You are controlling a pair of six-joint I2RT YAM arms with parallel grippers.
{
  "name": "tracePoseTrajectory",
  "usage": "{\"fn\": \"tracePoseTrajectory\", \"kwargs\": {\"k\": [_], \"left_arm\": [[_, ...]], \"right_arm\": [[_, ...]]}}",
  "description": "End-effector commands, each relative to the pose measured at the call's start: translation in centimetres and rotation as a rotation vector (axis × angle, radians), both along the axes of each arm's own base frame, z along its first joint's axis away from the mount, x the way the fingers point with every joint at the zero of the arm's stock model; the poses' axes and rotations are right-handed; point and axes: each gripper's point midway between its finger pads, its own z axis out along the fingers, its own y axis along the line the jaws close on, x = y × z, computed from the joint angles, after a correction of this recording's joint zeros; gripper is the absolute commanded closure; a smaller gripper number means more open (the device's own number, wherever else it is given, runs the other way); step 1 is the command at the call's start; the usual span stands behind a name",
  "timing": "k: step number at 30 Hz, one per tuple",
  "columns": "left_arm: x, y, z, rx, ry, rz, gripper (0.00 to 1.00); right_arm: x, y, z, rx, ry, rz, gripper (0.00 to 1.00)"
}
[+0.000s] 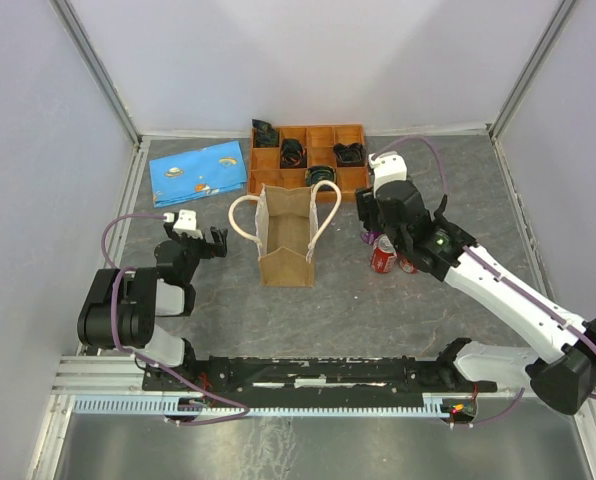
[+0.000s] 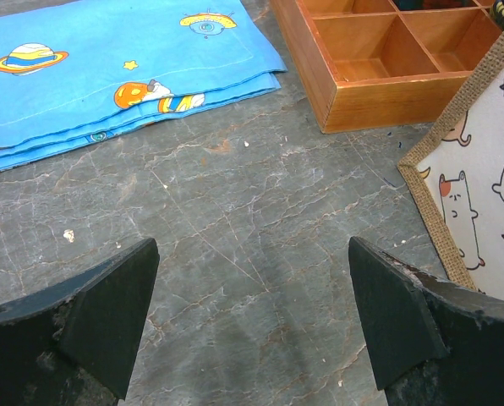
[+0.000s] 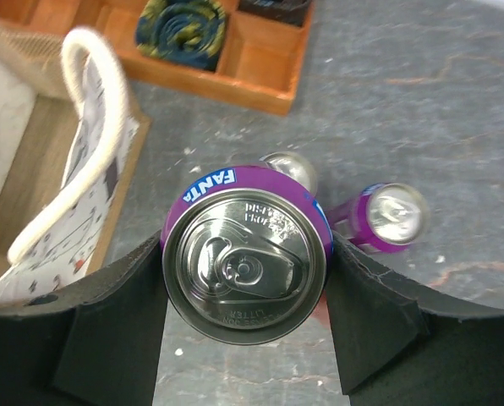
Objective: Take the beverage out of the canvas bag
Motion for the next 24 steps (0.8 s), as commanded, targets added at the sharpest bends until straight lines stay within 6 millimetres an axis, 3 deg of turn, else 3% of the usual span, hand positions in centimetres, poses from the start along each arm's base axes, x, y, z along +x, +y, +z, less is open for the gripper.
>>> {"fn": "tracePoseTrajectory", "kwargs": {"k": [1, 10, 14, 20, 24], "left_arm": [[0.3, 0.1, 1.3, 0.048, -0.065, -0.015, 0.01], [0.3, 0.2, 1.4, 0.048, -0.066, -0.013, 0.01], [0.3, 0.1, 1.3, 0.047, -0.065, -0.014, 0.01], [0.3, 0.1, 1.4, 0.048, -0.067, -0.013, 0.01], [0.3, 0.1, 1.4, 0.047, -0.068, -0.014, 0.01]], "right_arm": [[-0.2, 3.9, 0.0, 0.167, 0.021, 0.121, 1.0], [-0.5, 6.5, -5.8, 0.159, 0.18, 0.191, 1.0], [-0.1, 6.5, -7.6, 0.134, 0.203, 0.173, 1.0], [0.6, 7.0, -11.8, 0.096, 0.281, 0.166, 1.0], [1.3, 7.2, -13.3, 0.101, 0.3, 0.154, 1.0]]}}
